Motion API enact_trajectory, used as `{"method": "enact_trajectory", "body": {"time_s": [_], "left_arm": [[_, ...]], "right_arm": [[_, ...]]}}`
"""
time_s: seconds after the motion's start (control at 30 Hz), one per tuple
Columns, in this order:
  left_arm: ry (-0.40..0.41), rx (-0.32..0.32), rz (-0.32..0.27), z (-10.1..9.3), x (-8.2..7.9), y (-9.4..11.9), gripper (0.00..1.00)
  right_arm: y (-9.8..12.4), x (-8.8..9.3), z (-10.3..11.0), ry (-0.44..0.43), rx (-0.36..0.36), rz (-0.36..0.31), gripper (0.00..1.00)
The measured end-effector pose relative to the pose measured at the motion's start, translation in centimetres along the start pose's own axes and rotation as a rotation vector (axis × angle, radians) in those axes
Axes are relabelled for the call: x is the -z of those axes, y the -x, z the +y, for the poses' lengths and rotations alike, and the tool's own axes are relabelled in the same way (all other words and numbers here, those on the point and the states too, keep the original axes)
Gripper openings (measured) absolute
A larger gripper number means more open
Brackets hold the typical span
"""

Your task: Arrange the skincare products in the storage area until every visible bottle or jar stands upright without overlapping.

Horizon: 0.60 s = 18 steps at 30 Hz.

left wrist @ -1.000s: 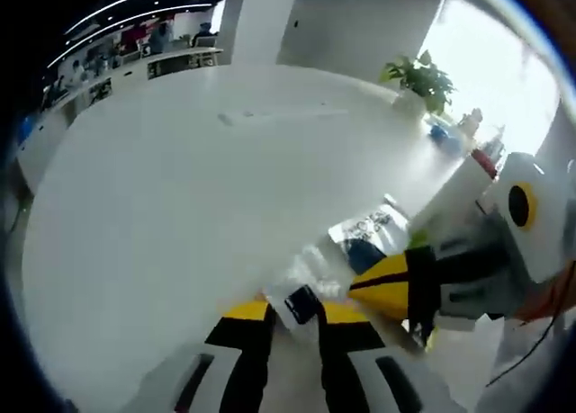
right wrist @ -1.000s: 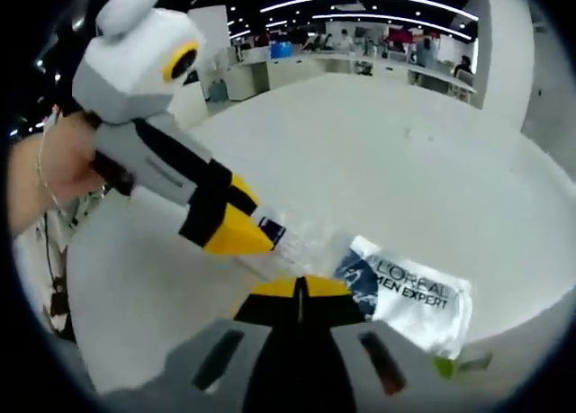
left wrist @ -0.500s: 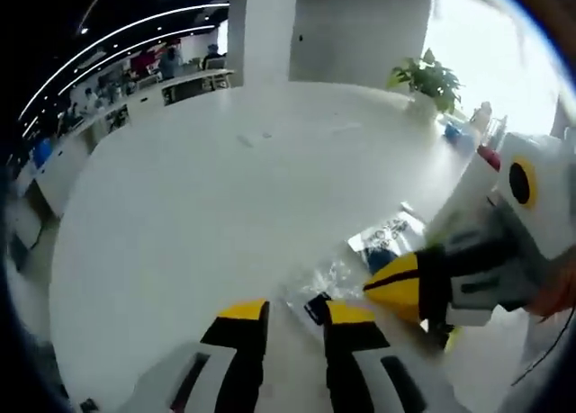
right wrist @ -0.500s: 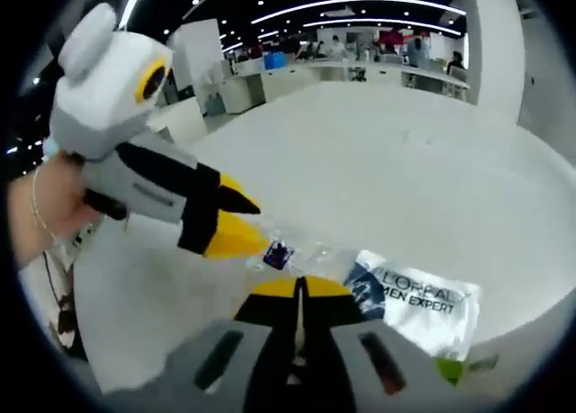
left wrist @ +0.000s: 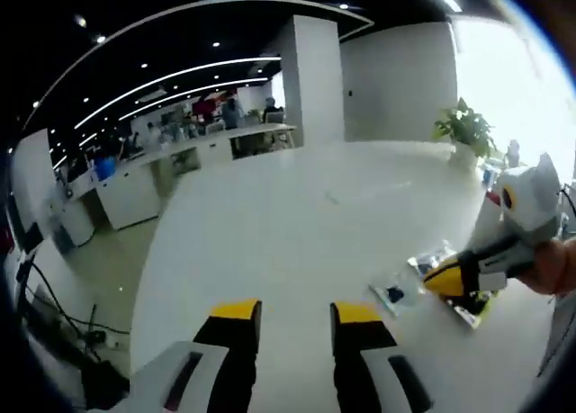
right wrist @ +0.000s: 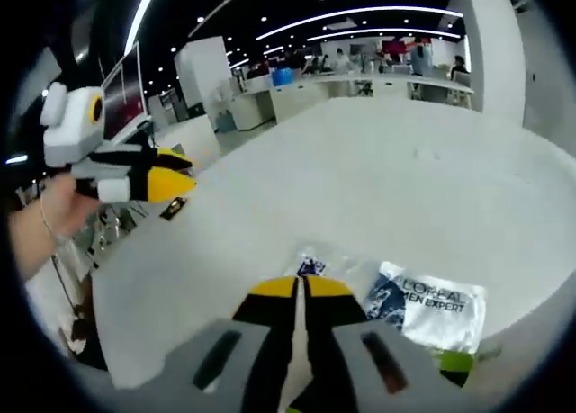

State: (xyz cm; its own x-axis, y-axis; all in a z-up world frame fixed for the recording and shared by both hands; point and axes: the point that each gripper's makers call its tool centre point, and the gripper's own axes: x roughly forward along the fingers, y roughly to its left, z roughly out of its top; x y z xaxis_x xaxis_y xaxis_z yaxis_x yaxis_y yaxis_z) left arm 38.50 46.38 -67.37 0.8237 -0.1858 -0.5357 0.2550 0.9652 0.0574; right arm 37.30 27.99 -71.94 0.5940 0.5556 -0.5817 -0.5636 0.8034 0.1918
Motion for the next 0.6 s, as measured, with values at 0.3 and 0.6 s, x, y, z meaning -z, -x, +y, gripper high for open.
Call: {"method": "enact_trajectory", "body": {"time_s": [0.3,0.6], "left_arm": [[0.189,-0.213,0.131,8.5,7.3,0.7,0.48],[0.345,-0.284,0.253,11.2,10.6,-1.3,0.52]], "right_arm": [[-0.4,0.4,2.3,0.029,-0.030,0.017,0.04],[0.9,1.5,2.5,0.038,-0.033,0.031,0.04]]}}
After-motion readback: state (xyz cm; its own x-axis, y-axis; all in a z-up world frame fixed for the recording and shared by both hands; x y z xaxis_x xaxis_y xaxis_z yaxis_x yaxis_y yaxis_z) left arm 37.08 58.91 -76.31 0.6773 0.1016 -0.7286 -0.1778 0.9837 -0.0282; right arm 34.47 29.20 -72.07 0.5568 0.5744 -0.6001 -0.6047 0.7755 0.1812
